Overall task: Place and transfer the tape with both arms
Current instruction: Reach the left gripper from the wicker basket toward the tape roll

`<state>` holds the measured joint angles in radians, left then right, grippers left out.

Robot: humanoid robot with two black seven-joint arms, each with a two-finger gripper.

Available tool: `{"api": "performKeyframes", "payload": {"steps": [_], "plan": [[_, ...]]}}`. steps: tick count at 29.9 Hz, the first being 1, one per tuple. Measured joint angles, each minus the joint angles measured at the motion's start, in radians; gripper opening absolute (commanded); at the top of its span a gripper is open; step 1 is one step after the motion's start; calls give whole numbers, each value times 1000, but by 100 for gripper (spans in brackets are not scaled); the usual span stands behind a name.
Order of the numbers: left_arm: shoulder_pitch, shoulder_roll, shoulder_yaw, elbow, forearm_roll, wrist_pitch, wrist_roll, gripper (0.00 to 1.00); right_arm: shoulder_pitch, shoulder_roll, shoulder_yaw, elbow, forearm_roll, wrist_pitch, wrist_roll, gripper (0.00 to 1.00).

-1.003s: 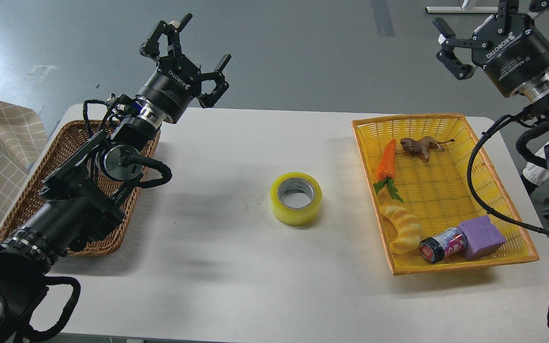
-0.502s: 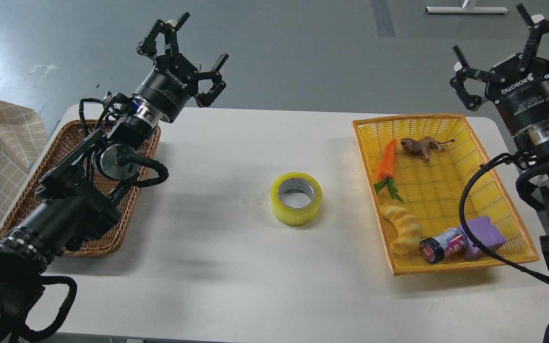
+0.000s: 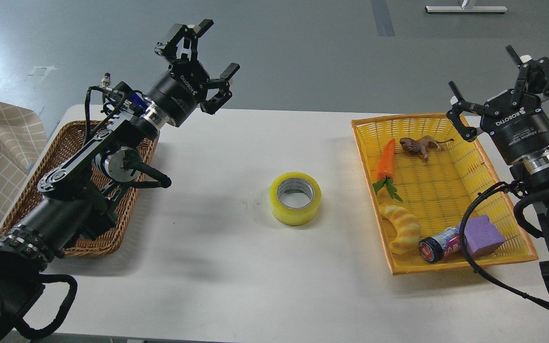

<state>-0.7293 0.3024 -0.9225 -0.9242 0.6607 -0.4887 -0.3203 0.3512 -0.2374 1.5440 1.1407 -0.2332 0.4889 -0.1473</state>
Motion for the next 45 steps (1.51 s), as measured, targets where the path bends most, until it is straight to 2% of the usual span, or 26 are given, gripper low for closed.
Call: {"api": "performKeyframes", "payload": {"steps": [7,22,30,38,43,45], "plan": [[-5,52,11,-158,292,58,-7,98,-35,-14,4,-4,0,0,1,98],[-106,113,199,-238,707,70,23,98,-72,-23,5,-4,-2,0,5,98],[-120,100,215,-263,1009,72,121,98,-72,-23,6,-4,-2,0,7,98],[-148,97,345,-296,1205,69,196,98,-72,-22,7,-11,-2,0,10,98],[-198,90,456,-304,1241,66,290,98,-72,-22,7,-12,-2,0,10,98],[-220,85,501,-305,1245,65,312,98,-72,-22,6,-12,-2,0,10,98]]}}
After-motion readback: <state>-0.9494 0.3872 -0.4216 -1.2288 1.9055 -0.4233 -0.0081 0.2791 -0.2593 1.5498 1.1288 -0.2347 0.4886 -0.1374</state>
